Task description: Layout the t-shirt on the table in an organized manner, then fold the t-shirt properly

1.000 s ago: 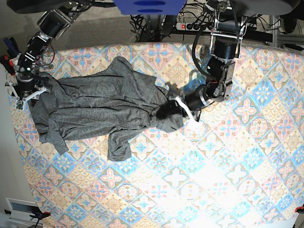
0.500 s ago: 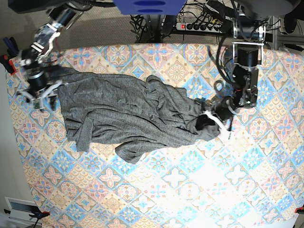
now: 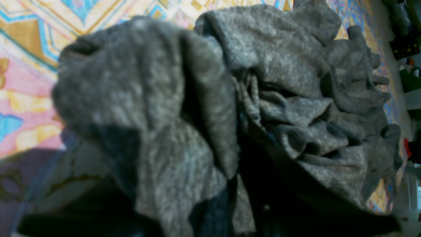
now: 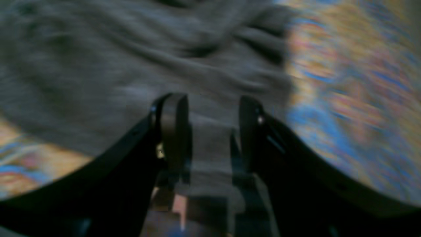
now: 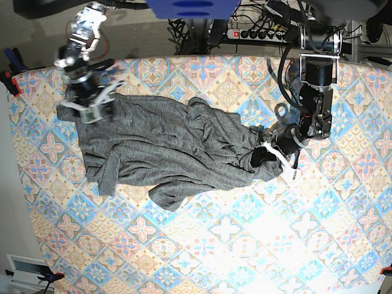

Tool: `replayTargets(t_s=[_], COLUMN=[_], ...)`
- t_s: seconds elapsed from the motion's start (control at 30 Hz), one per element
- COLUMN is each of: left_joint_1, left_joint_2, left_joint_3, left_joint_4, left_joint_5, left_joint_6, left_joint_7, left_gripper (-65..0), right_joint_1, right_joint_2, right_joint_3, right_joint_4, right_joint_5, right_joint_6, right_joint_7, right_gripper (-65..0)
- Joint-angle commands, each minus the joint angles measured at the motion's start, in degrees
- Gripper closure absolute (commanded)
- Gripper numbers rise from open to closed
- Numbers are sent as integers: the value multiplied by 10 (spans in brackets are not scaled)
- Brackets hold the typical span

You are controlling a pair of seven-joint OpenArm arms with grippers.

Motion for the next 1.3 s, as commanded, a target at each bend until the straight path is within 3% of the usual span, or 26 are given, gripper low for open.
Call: replayTargets(t_s=[0.0, 0.33, 0.43, 0.73, 0.97, 1.27], left_joint_1=[-7, -7, -7, -6, -5, -4], left_joint_2=[-3, -2, -2, -5, -2, -4], left_joint_3=[4, 79, 96, 97, 97, 98], left_joint_4=[6, 6, 6, 6, 6, 6], left_joint_5=[7, 55, 55, 55, 55, 55], left_joint_6=[-2, -2, -2, -2, -2, -2], left_joint_7=[5, 5, 5, 5, 5, 5], left_gripper=[-74, -78, -116, -270, -290, -290], right_joint_1=[1, -25, -26, -25, -22, -22], right_joint_2=[2, 2, 2, 2, 1, 1], right_joint_3=[-10, -189, -240, -392, -407, -373], right_joint_4=[11, 8, 8, 6, -6, -49], right_joint_5=[11, 10, 6, -157, -164, -213], right_joint_6=[-3, -3, -3, -3, -3, -3], right_joint_7=[16, 16, 16, 16, 15, 17], right_gripper=[-237, -237, -237, -241, -257, -268])
